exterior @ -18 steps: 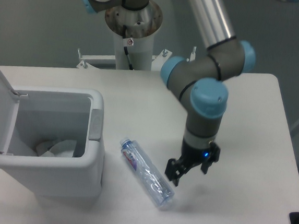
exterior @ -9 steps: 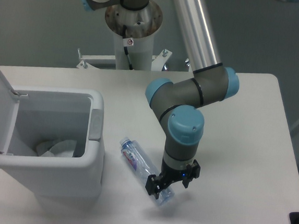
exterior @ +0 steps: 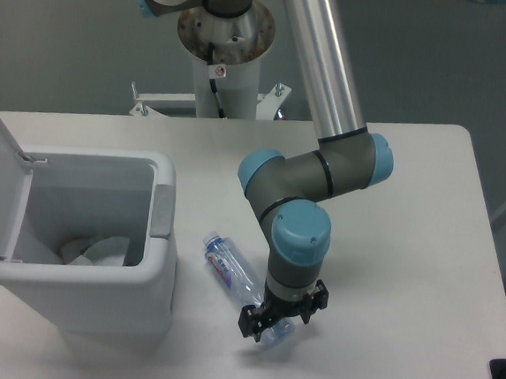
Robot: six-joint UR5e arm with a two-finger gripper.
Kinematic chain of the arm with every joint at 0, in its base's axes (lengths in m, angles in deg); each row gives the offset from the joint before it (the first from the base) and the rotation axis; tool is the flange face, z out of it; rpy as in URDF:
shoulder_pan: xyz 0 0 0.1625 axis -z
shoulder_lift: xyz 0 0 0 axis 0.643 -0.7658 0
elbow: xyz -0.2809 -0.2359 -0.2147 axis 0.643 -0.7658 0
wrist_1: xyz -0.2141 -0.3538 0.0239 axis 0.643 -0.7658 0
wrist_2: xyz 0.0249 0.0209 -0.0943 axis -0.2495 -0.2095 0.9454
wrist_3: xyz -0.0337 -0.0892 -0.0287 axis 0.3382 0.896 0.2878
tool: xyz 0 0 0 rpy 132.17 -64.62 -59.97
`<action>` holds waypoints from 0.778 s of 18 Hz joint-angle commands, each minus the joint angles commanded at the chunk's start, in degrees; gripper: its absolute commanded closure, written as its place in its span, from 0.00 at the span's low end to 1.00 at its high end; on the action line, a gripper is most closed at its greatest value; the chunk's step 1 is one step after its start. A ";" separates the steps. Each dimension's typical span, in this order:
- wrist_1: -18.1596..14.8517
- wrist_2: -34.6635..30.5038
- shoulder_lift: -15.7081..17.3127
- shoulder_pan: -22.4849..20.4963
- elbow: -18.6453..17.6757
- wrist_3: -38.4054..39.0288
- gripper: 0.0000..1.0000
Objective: Place the trash in the trash can
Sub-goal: 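Lower the gripper around the bottle and close on it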
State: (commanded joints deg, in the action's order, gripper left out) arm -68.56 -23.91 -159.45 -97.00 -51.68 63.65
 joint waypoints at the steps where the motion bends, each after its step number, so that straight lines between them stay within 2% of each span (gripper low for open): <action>1: -0.09 0.00 -0.09 0.09 -0.09 0.00 0.00; 2: -0.09 0.00 -0.09 0.09 -0.09 0.17 0.02; 5: -0.09 0.00 0.00 0.09 -0.26 0.97 0.25; 7: -0.17 0.00 0.09 0.09 -0.35 0.97 0.35; 10: -0.17 0.00 0.09 0.09 -0.44 0.79 0.36; 12: -0.26 0.00 0.17 0.09 -0.62 0.70 0.44; 14: -0.26 0.00 0.44 0.00 -0.53 0.53 0.44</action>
State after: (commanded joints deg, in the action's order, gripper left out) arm -68.82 -23.91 -159.02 -97.00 -52.21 64.17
